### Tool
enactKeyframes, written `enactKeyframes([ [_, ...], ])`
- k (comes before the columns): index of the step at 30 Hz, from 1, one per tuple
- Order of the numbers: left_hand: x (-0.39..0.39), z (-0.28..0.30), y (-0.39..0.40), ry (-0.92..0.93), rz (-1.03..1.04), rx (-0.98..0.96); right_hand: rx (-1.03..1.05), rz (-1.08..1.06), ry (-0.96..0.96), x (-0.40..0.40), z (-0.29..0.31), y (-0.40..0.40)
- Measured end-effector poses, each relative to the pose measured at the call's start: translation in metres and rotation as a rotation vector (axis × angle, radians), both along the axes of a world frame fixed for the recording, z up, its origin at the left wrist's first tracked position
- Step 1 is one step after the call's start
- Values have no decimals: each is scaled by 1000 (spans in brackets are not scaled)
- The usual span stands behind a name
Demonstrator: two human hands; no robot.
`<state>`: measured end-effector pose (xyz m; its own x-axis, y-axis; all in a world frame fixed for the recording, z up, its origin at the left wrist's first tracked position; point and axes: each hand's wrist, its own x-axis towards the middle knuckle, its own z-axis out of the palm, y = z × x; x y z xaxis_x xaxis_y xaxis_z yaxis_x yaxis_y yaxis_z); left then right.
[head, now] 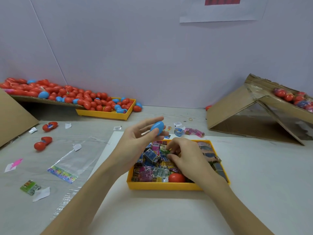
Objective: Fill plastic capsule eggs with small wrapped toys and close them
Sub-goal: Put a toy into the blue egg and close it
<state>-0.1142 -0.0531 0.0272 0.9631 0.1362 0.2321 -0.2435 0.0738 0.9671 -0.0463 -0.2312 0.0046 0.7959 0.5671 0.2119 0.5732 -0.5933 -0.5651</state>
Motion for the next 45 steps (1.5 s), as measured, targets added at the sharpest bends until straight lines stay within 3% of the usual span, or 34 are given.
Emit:
enactKeyframes([
  [4, 2, -1, -2, 8, -45, -120, 88, -19, 57, -2, 4, -3],
  [9, 2, -6, -5, 69, 22, -52, 234, -32, 48, -3, 10, -13],
  [15, -1, -13, -18, 71, 197, 332, 457, 18, 306, -2, 14, -17],
  [22, -5, -9, -21, 48, 129, 321, 717, 85, 645, -5, 19, -19],
  [28, -8, -7, -22, -238, 254, 750, 872, 106, 840, -8, 25, -20],
  [32, -7, -10, -31, -254, 323, 658, 818, 80, 761, -8, 23, -21],
  [39, -8, -6, -28, -55, 264, 430, 587, -37, 303, -10, 19, -15],
  [45, -8, -7, -28, -62, 174, 450, 782, 38, 728, -9, 22, -20],
])
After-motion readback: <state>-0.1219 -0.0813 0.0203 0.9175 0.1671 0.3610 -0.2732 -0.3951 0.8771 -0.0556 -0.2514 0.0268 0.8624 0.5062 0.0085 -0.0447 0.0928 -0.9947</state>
